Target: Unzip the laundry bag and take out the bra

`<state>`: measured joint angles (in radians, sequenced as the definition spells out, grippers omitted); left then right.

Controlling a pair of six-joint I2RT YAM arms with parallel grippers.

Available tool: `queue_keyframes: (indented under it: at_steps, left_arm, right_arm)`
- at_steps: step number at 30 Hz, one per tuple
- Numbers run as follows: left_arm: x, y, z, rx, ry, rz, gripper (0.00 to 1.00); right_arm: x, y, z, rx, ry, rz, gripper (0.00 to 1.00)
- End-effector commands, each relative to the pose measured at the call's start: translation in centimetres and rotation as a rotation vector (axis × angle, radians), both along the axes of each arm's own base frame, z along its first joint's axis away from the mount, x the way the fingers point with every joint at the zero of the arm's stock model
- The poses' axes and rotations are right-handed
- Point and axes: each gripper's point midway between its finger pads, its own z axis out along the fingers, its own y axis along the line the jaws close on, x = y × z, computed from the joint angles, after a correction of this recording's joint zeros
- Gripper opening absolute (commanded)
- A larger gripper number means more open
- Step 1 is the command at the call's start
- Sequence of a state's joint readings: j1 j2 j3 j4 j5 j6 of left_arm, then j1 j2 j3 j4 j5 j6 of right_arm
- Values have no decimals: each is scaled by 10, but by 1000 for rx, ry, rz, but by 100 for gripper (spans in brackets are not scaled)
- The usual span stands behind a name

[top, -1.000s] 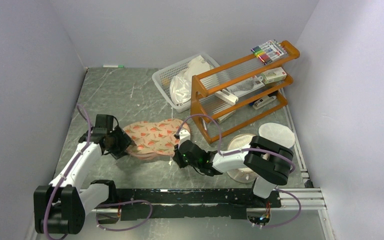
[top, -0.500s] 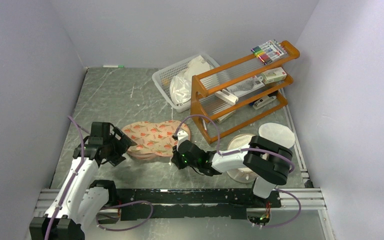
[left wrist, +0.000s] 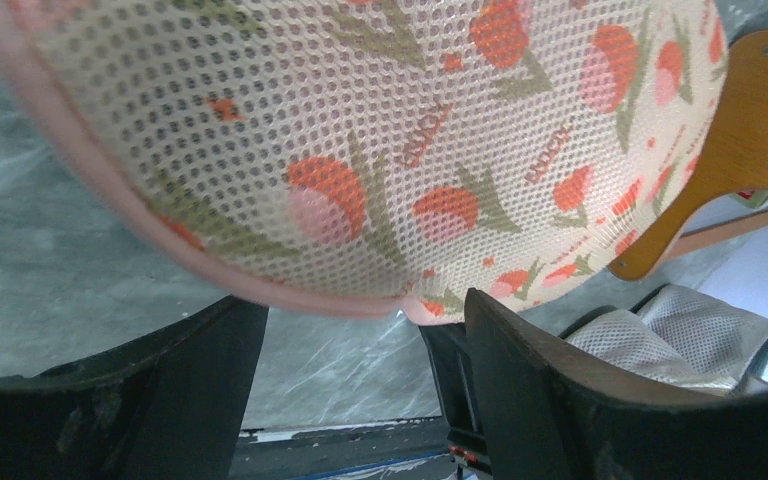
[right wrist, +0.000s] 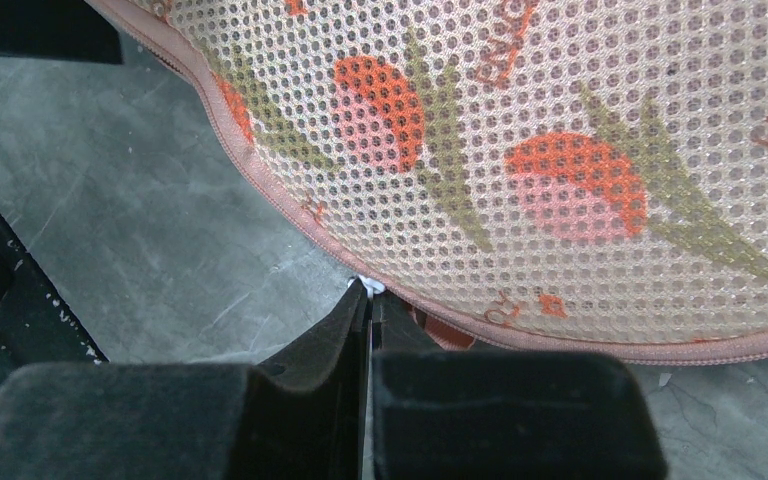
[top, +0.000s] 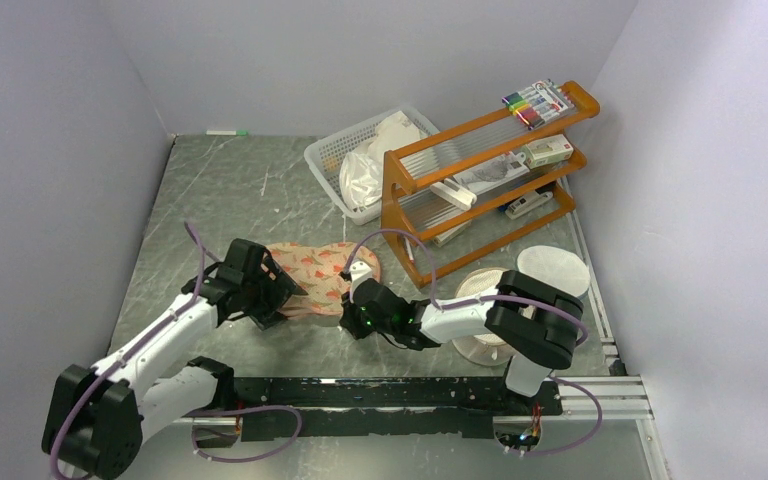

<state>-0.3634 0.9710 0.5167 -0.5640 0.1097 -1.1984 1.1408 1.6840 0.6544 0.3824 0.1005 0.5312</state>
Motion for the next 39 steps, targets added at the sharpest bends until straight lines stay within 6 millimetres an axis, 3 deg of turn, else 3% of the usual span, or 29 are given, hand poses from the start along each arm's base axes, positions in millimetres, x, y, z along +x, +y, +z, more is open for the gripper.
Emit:
queue_keyframes:
  at_steps: [1, 8, 10, 13, 20, 24, 29, 39]
  left_arm:
    - [11, -12, -7, -20, -5, 8, 85]
    - [17, -12, -29, 0, 25, 27, 87]
    - [18, -12, -38, 14, 40, 23, 79]
    - [17, -8, -51, 48, 65, 17, 55]
    - [14, 10, -72, 148, 111, 24, 48]
    - [8, 23, -80, 156, 135, 42, 37]
    - [4, 44, -81, 161, 151, 86, 34]
    - [11, 77, -65, 240, 111, 85, 28]
  right_arm:
    - [-3, 4, 6, 23, 5, 5, 0]
    - [-6, 3, 3, 24, 16, 15, 0]
    - [-6, 3, 4, 25, 16, 16, 0]
    - [-8, 4, 4, 31, 20, 23, 0]
    - [-8, -1, -4, 4, 21, 14, 0]
    - [-4, -10, -7, -35, 5, -6, 0]
    - [0, -29, -11, -95, -21, -49, 0]
    - [10, -75, -26, -238, -51, -164, 0]
